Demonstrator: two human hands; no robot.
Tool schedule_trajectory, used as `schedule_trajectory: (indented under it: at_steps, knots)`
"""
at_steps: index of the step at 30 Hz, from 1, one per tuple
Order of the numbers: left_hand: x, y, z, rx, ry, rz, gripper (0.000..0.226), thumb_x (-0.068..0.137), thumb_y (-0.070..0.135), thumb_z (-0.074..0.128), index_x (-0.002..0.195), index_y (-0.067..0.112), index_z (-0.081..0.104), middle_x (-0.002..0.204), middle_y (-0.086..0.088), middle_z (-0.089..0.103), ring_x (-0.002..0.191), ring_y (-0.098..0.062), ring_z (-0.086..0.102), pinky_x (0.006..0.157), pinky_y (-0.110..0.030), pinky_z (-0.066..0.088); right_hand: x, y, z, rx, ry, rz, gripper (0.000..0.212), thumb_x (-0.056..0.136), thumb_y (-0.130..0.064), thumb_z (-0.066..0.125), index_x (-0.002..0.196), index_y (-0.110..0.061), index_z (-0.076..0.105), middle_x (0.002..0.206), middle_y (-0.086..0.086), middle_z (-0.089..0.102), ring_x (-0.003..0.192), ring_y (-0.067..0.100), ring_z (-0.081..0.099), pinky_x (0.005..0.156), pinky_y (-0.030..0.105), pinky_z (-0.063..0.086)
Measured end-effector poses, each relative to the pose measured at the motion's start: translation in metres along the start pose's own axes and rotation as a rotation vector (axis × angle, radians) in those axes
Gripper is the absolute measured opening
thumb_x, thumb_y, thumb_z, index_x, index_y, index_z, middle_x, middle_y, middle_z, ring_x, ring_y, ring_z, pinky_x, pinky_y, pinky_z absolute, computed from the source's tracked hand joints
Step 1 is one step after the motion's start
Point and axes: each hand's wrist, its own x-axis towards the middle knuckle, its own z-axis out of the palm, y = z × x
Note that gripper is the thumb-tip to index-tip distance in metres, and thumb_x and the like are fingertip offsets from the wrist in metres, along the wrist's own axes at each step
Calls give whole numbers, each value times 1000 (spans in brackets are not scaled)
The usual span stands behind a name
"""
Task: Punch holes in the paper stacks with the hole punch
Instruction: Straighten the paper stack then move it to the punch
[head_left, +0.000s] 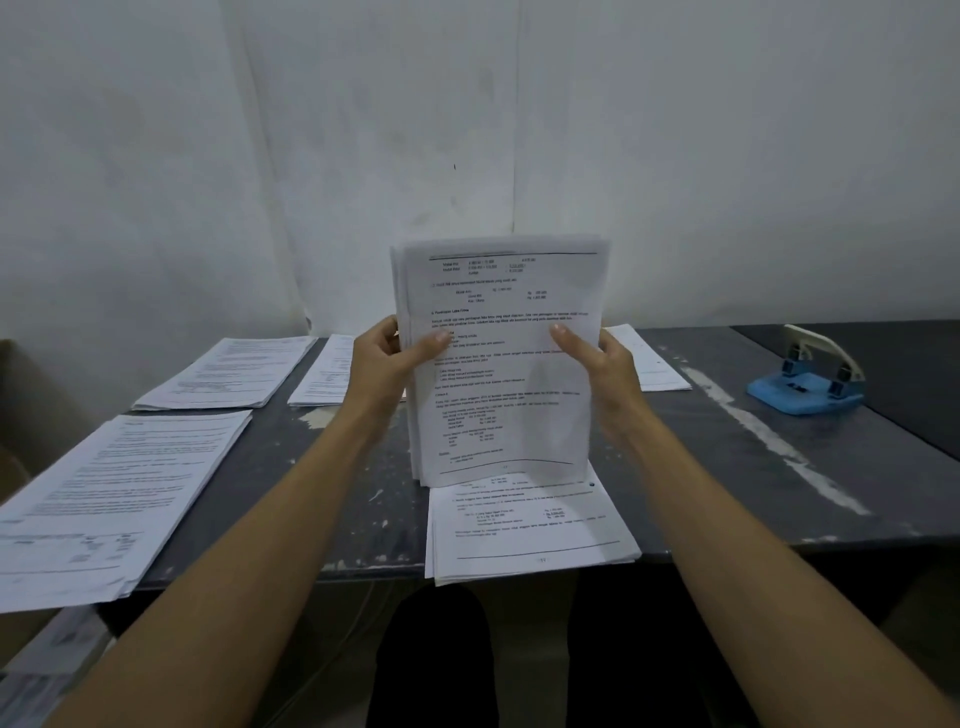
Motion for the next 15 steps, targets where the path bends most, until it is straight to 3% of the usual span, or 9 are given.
schedule_trajectory:
  at_steps: [3,6,10,12,15]
  knots:
    - [-2,-9,4,17,-11,-63,53,68,36,88,113,15,72,107,-4,77,96,-25,75,77,-38,62,-3,5,9,-4,-45,20,47,75,-47,83,112,-20,72,105,-3,76,96,17,73,80,35,60]
    - [-1,-13,11,40,49,-77,39,73,33,86,106,17,73,99,-2,78,88,-23,76,73,-40,63,0,4,16,-46,-3,16,30,77,-36,82,101,-20,74,97,-4,77,90,17,74,78,36,60]
    - [6,-2,17,21,84,-23,32,77,30,85,104,17,73,96,-1,79,85,-22,77,65,-32,62,9,-6,17,-102,46,-12,17,78,-27,81,91,-18,74,84,-8,77,76,12,74,58,24,57]
    - [7,1,19,34,80,-7,33,75,31,87,102,18,74,96,0,79,84,-21,77,65,-30,61,9,-7,13,-115,41,-32,16,77,-27,81,89,-20,74,83,-11,77,73,9,73,54,19,54]
    - [4,-4,16,46,52,-7,37,68,28,91,100,18,76,98,-1,79,87,-21,77,67,-30,62,5,2,5,-131,44,-23,27,71,-31,85,94,-21,74,89,-10,77,79,9,74,61,23,57]
